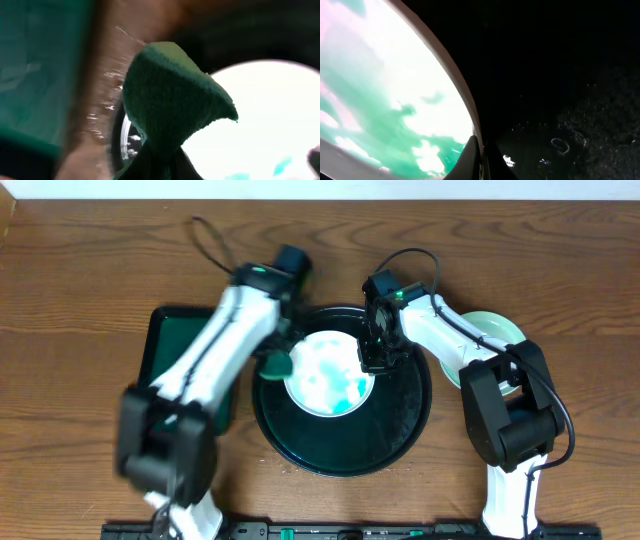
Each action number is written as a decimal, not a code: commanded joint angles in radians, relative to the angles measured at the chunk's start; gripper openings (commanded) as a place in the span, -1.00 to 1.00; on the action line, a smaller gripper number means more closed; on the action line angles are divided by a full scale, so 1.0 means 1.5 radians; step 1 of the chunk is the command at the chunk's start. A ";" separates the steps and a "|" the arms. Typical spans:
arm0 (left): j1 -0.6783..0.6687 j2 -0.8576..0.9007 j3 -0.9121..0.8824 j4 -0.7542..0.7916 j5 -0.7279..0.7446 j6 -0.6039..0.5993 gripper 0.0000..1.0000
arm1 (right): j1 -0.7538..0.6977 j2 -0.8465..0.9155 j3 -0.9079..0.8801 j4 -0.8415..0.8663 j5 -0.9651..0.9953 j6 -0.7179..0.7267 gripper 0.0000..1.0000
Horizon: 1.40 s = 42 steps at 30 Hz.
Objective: Clean dirty plates on tray and stack at the side
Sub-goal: 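Return the sponge over the basin with the left gripper, then lift the last plate with the right gripper and carry it right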
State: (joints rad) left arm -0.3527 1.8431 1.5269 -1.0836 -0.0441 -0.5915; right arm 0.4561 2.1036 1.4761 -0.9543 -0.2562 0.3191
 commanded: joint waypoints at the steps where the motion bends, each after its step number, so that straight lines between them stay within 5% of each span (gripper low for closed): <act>1: 0.068 -0.092 0.026 -0.010 -0.030 0.045 -0.86 | 0.011 0.024 -0.006 -0.006 -0.017 -0.035 -0.98; 13: 0.212 -0.135 0.003 -0.018 -0.040 0.051 -0.86 | 0.014 -0.015 0.002 0.011 0.039 -0.043 -0.98; 27: 0.233 -0.135 -0.005 -0.007 -0.082 0.052 -0.85 | 0.216 -0.203 0.002 0.017 0.683 -0.006 -0.98; 42: 0.233 -0.135 -0.008 -0.002 -0.082 0.052 -0.86 | 0.453 -0.215 0.002 -0.103 1.184 0.087 -0.98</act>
State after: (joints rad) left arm -0.0074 1.6344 1.5234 -1.0904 -0.1417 -0.5224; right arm 1.0939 1.8023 1.4761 -1.0935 1.2682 0.3813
